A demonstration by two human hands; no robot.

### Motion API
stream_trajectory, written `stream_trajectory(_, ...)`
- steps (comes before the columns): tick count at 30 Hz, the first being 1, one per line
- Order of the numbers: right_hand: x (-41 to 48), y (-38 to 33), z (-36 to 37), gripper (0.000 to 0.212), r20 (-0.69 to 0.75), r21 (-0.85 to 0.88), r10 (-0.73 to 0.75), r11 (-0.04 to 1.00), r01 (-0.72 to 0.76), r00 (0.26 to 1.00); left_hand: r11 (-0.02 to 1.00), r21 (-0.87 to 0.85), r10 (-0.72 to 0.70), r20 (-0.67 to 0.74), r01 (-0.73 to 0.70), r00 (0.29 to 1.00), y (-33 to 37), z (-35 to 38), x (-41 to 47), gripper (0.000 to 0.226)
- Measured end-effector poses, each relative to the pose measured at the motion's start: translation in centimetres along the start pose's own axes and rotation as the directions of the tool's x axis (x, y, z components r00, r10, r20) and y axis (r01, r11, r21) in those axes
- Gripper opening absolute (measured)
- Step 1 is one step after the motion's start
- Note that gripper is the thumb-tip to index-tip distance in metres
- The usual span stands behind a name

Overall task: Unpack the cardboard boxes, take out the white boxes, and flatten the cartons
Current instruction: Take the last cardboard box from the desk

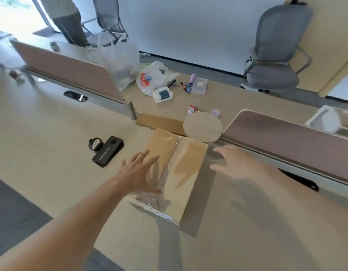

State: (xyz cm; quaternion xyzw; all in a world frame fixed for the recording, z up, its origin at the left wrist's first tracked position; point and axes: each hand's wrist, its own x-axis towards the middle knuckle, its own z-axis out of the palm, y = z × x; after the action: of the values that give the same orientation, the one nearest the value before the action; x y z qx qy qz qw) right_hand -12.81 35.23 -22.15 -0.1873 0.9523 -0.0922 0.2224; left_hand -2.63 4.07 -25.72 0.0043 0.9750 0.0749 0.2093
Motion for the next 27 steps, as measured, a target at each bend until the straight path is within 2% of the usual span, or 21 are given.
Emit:
stream_trajectory(3,4.0,-0.3,0.7,0.061,0.014,0.012,-0.075,0.997,0.075,0.997,1.000,0.017,0.007,0.023,-0.007,1.000,-2.2,2.6,0.5,0.140)
stream_trajectory(5,6.6,-0.4,1.5,0.065,0.036,-0.022,-0.091,0.996,0.092,0.995,1.000,0.017,0.011,0.011,-0.012,1.000,-3.3,4.5,0.8,0.145)
stream_trajectory(8,10.4,-1.3,2.5,0.072,0.069,-0.047,-0.114,0.992,0.118,0.991,1.000,0.009,0.028,0.000,-0.028,1.000,-4.4,6.7,1.0,0.145)
stream_trajectory(12,14.4,-3.7,3.9,0.081,0.093,0.021,-0.174,0.985,0.173,0.980,0.995,0.058,0.090,-0.082,-0.085,0.993,-5.5,8.8,1.7,0.137)
stream_trajectory(14,15.6,-4.3,5.1,0.093,0.118,0.043,-0.158,0.987,0.154,0.980,0.993,0.041,0.113,-0.110,-0.109,0.988,-6.2,9.2,1.8,0.133)
stream_trajectory(16,15.9,-4.3,6.2,0.107,0.103,-0.043,-0.132,0.990,0.137,0.986,0.989,0.056,0.145,-0.115,-0.139,0.983,-7.1,9.2,1.9,0.130)
stream_trajectory(19,15.3,-4.1,7.0,0.114,0.071,-0.161,-0.115,0.979,0.125,0.991,0.986,0.043,0.162,-0.084,-0.158,0.983,-8.2,8.9,1.9,0.129)
stream_trajectory(22,13.6,-3.8,7.8,0.123,0.074,-0.186,-0.066,0.979,0.079,0.995,0.984,0.032,0.178,-0.089,-0.176,0.980,-8.8,8.6,1.5,0.127)
stream_trajectory(25,10.4,-2.3,9.1,0.125,0.035,-0.173,-0.023,0.984,0.029,0.999,0.999,-0.016,0.045,-0.134,-0.047,0.990,-9.7,8.3,0.5,0.124)
stream_trajectory(27,8.3,-0.7,9.8,0.125,0.043,-0.131,0.006,0.991,0.000,0.999,0.980,-0.172,-0.132,-0.178,0.101,0.975,-10.0,8.6,-0.1,0.111)
